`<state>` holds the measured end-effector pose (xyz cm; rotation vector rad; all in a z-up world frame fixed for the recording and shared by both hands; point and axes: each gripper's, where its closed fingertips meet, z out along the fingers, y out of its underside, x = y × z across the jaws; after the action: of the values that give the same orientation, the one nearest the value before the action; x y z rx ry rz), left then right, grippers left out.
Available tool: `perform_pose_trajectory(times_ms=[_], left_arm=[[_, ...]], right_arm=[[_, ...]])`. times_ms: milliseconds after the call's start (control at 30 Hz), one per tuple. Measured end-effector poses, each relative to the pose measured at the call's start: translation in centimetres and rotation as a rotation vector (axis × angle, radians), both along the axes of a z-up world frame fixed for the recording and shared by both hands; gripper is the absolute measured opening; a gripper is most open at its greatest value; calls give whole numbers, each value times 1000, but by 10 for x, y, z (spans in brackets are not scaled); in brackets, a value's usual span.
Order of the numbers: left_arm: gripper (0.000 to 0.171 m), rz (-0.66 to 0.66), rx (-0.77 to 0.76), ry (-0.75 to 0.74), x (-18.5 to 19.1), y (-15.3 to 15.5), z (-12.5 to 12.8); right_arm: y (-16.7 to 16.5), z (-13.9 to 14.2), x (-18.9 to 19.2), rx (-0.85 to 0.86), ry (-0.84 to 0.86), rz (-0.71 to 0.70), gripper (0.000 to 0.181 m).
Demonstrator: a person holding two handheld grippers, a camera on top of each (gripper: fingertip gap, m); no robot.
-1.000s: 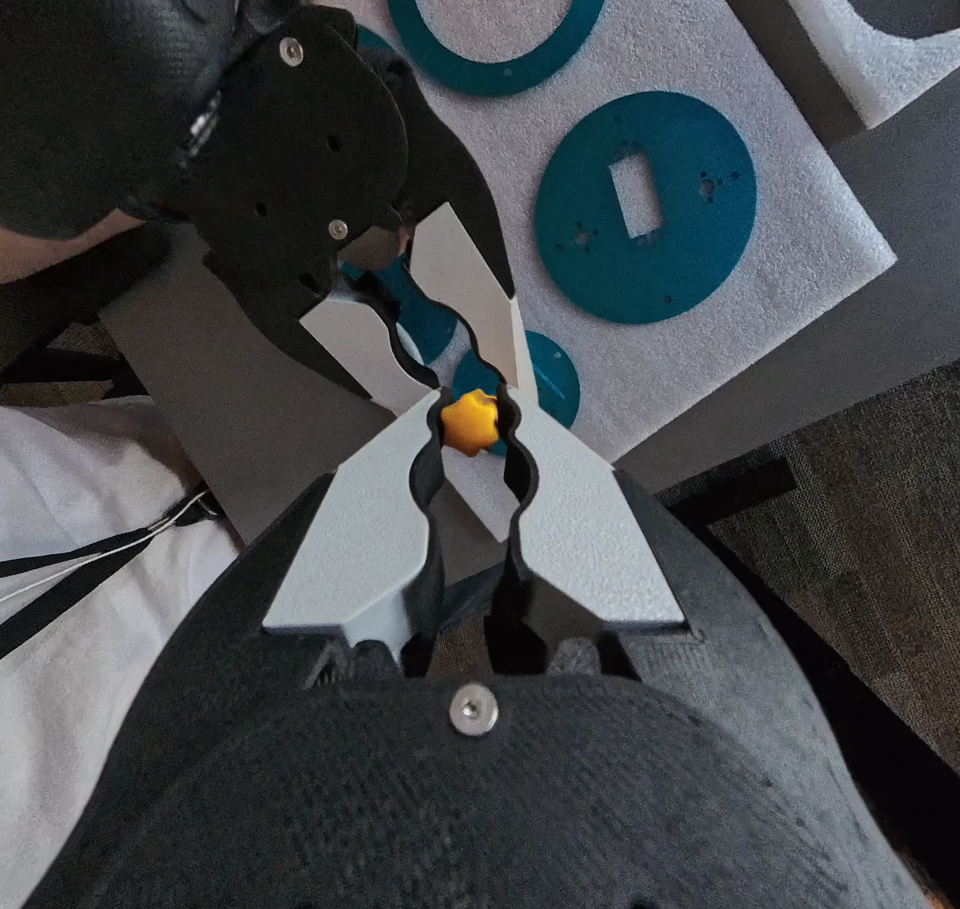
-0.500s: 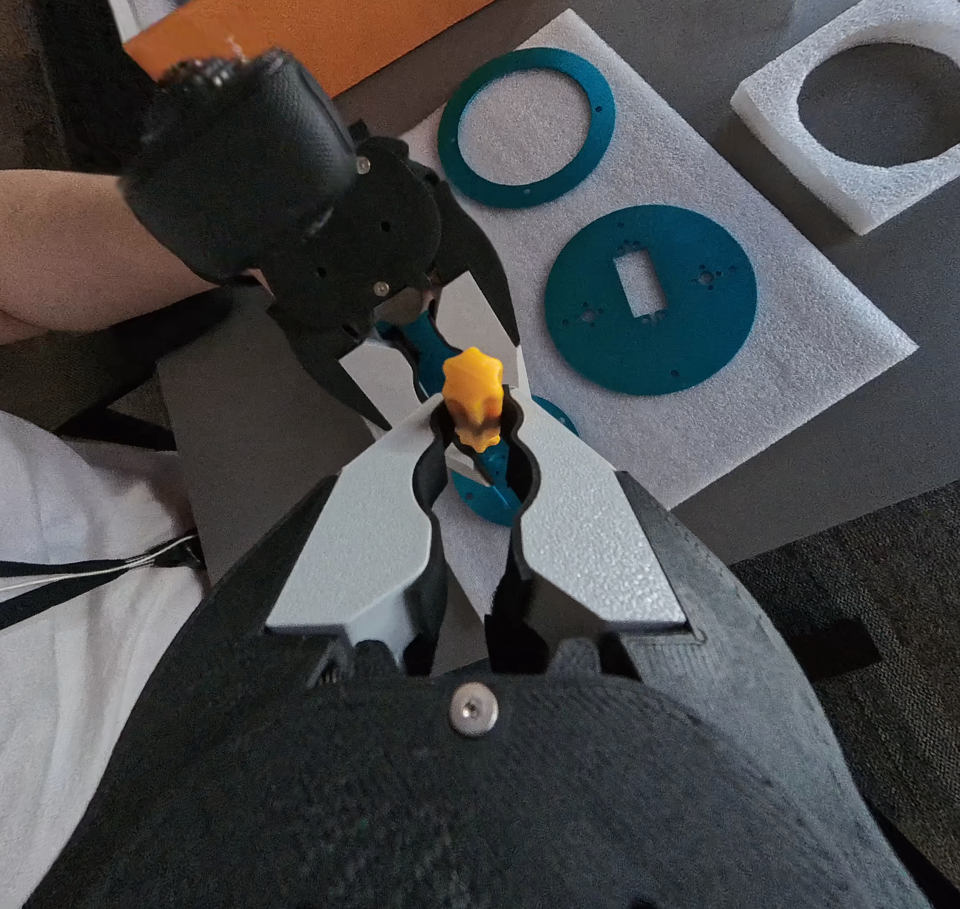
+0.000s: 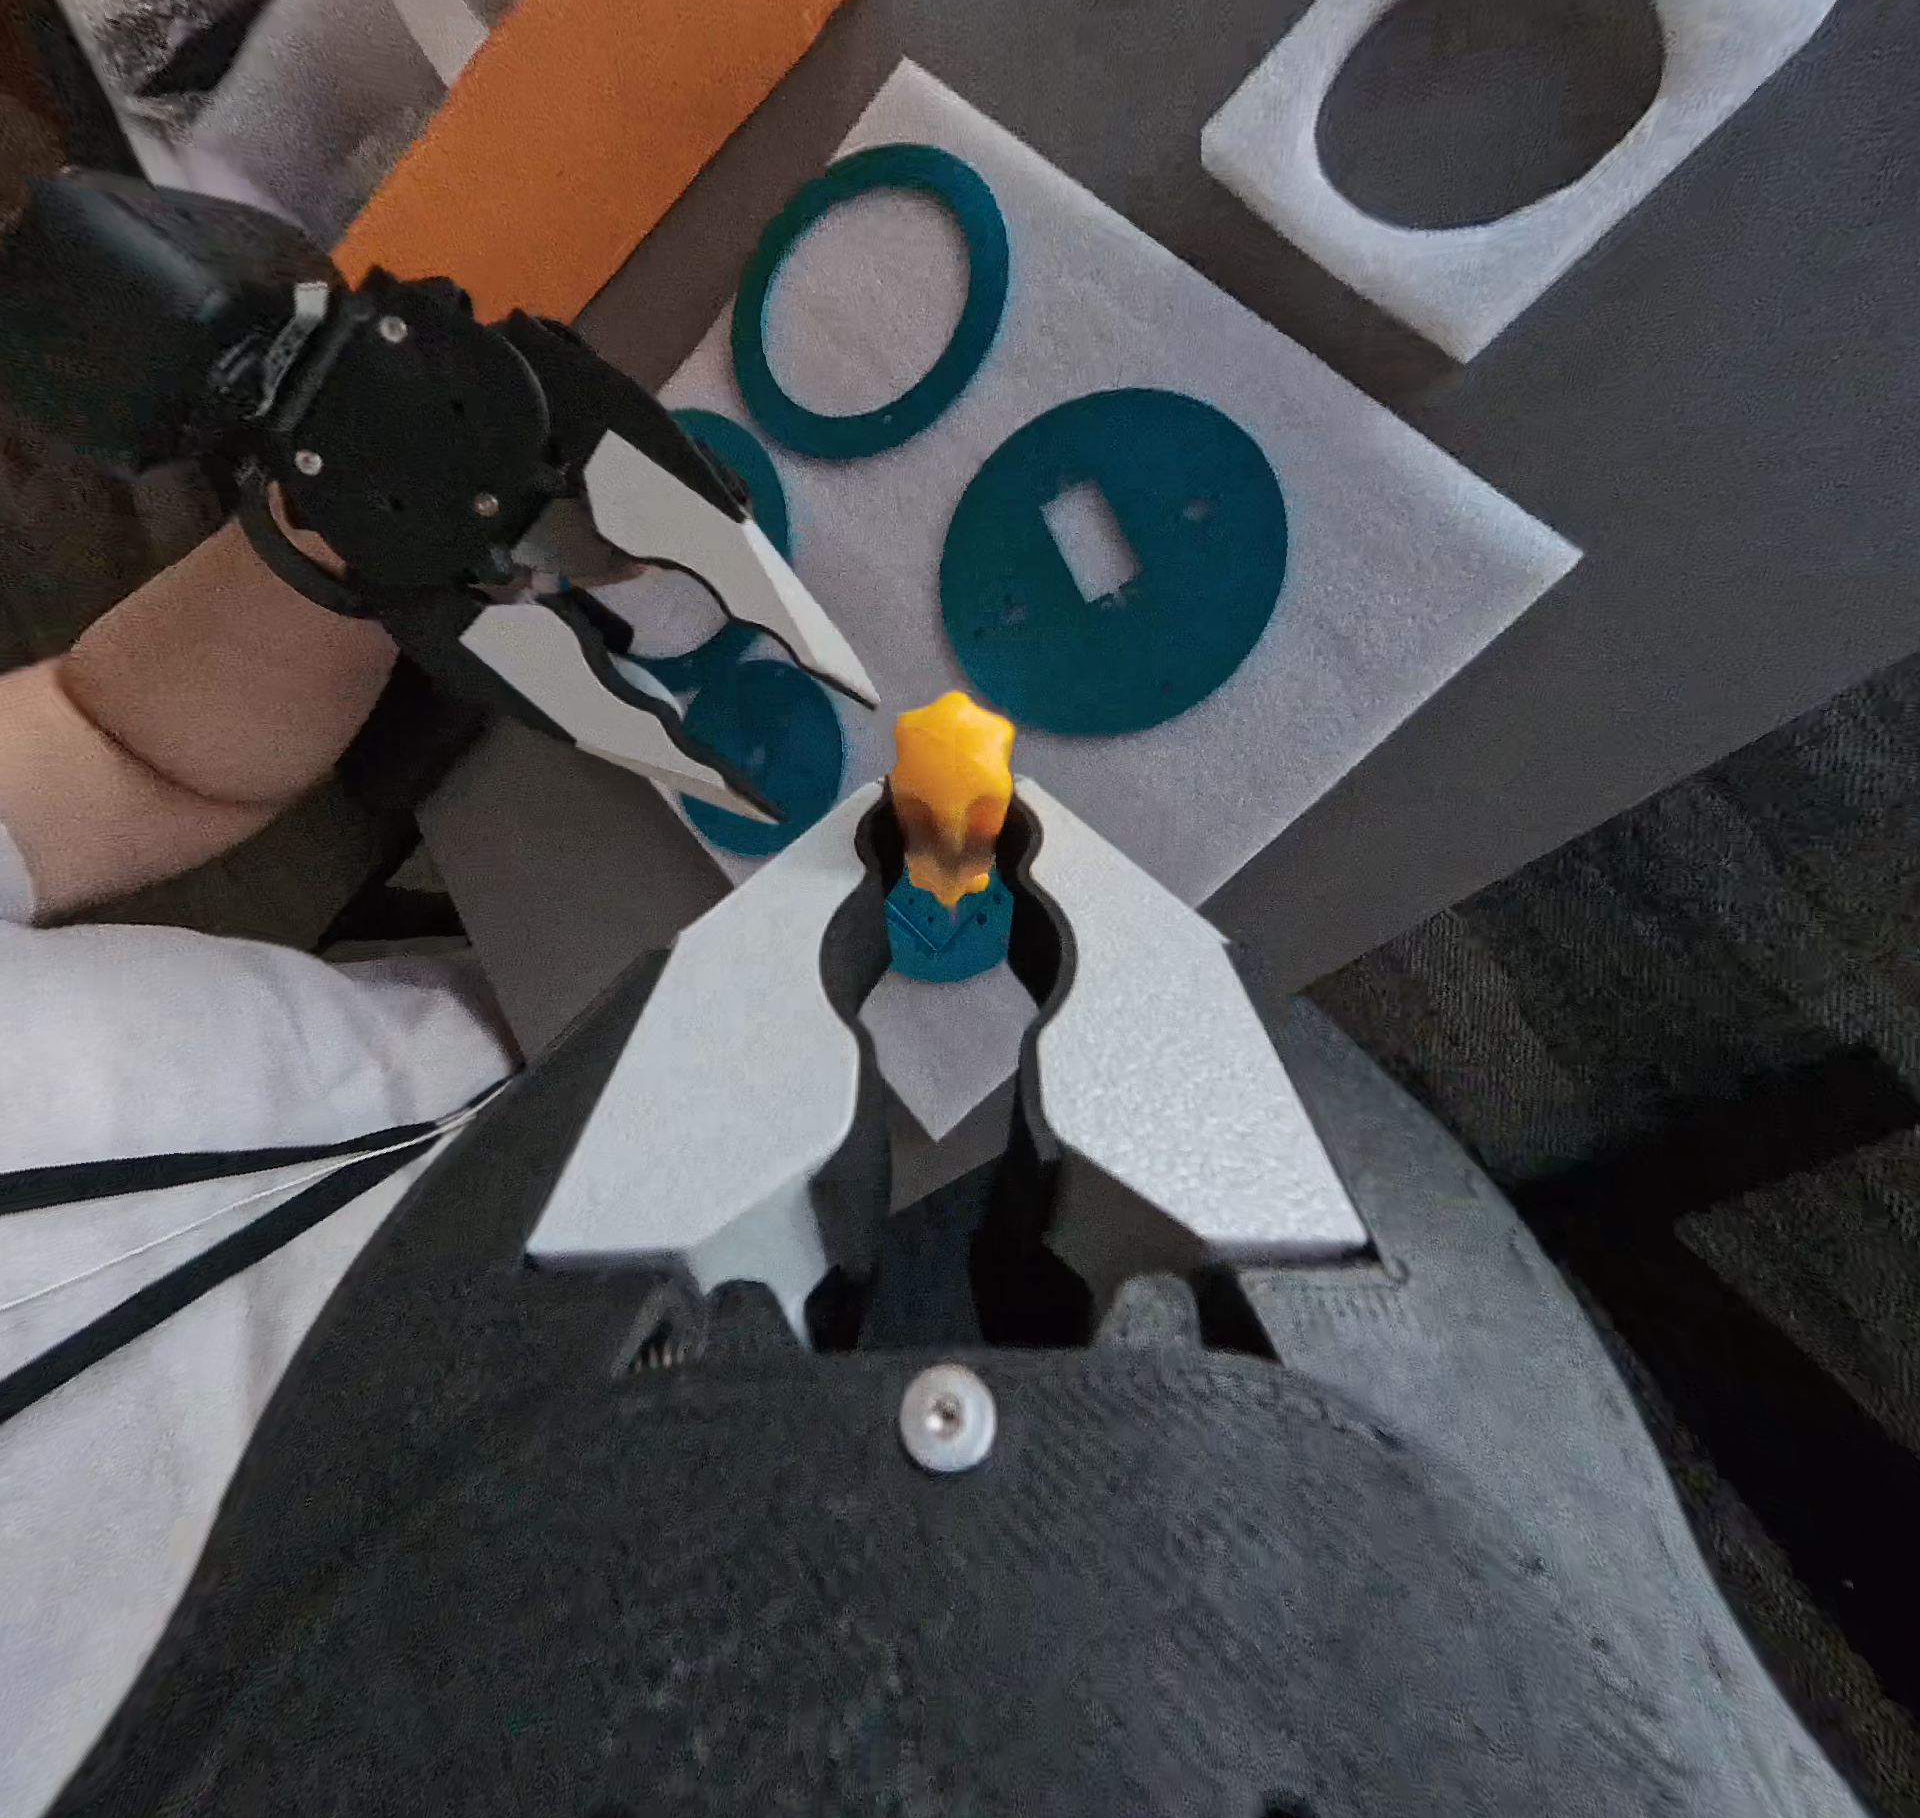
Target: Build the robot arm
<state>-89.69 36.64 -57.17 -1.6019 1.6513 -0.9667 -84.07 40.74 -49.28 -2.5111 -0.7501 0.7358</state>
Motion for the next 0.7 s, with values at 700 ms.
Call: perform_pose_trajectory(times_ms=[700], left_arm=[[89, -73, 141, 219, 33, -17, -51]], right_arm=[[29, -128, 12, -807, 13, 135, 18]])
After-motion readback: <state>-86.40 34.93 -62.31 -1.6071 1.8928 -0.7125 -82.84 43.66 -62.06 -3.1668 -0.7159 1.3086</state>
